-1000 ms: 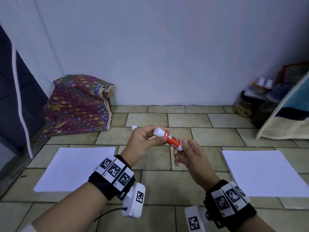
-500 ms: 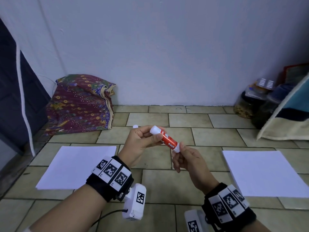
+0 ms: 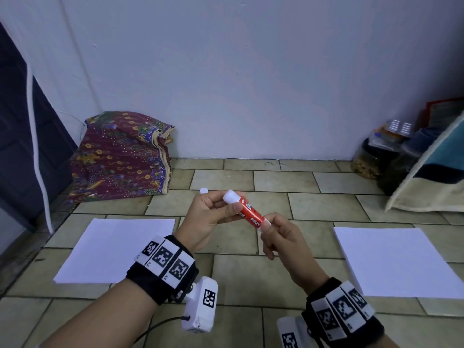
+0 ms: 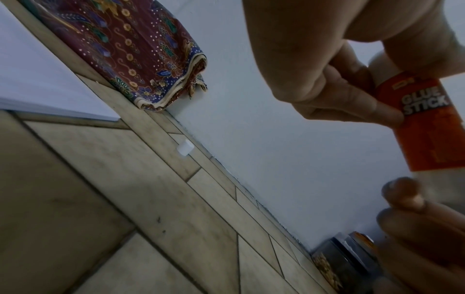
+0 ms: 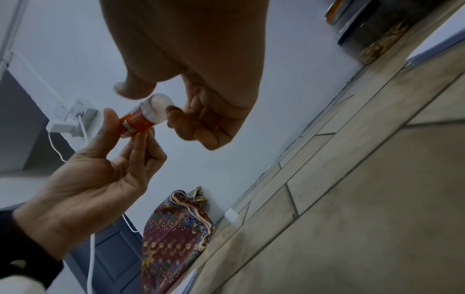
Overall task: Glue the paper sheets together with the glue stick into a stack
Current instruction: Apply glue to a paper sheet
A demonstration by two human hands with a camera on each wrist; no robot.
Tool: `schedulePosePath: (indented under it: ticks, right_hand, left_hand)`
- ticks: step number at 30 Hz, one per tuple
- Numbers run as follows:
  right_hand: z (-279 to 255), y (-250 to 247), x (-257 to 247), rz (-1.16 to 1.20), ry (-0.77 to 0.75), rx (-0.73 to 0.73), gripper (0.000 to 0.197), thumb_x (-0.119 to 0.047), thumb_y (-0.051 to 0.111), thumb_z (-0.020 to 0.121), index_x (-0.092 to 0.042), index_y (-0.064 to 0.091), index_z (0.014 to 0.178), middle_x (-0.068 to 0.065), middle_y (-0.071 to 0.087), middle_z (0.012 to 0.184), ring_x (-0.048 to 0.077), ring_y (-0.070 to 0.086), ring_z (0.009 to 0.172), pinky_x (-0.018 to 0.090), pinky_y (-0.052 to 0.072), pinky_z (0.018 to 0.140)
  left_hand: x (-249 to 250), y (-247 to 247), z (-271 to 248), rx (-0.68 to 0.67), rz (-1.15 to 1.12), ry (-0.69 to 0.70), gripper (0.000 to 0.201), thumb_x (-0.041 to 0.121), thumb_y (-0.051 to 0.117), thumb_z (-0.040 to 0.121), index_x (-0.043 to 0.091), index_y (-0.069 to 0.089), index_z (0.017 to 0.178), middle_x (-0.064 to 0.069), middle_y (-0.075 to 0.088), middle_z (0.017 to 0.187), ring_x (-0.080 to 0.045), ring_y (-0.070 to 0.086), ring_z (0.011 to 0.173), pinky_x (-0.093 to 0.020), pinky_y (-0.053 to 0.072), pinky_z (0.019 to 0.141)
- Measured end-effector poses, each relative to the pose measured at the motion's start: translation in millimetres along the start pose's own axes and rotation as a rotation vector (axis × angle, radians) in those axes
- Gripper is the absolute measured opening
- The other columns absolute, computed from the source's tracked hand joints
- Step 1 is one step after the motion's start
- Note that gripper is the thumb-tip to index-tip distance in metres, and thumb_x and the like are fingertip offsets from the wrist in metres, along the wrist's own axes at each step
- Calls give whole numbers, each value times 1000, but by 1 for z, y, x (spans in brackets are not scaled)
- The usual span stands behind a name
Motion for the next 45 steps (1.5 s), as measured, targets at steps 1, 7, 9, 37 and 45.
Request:
schedulePosePath:
  ticks: [1,7,9,37,45]
  right_hand:
    - [0,0,0,-16,-26,8,27,-35,59,84,-8,59,86,-8,47,54,9,40,44,18,36,46]
    - [0,3,-1,-43,-27,25,40,-41,46,95,-6,59,80,-12,41,47,5,37,43,15,34,45]
    - [0,5,0,-48,-7,20,42,-41,39,90,-6,58,77,-12,40,45,4,36,42,16,34,45]
    - [-15,-152,29,-877,372,298,11,-7,58,84,-9,48,80,2,51,71,16,47,65,23,33,55]
    - [-12,-176,61,-945,475,210,11,-6,59,83,-8,49,85,2,50,73,16,46,67,22,34,57]
  left_hand:
    - [0,-1,0,3,-1,-2,53,51,92,42,16,79,80,-3,74,82,-15,71,82,-25,57,70]
    - [0,0,1,9,8,-9,52,49,92,44,15,78,80,-4,74,82,-16,71,80,-25,57,71]
    - [0,-1,1,11,9,-18,50,49,92,45,15,78,80,-3,74,83,-15,71,81,-25,57,71]
    - [-22,-71,-20,14,1269,-319,58,36,73,82,17,53,133,-3,49,141,-20,40,133,-35,32,110]
    - [-5,-104,-49,70,1260,-340,47,18,73,84,15,57,129,-3,50,141,-19,43,131,-24,31,100]
Point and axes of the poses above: each hand's wrist, its own z-axis towards the middle knuckle, its own y-axis out of the palm, x = y × z, the point moved 4 cm from there along z, towards the middle knuckle
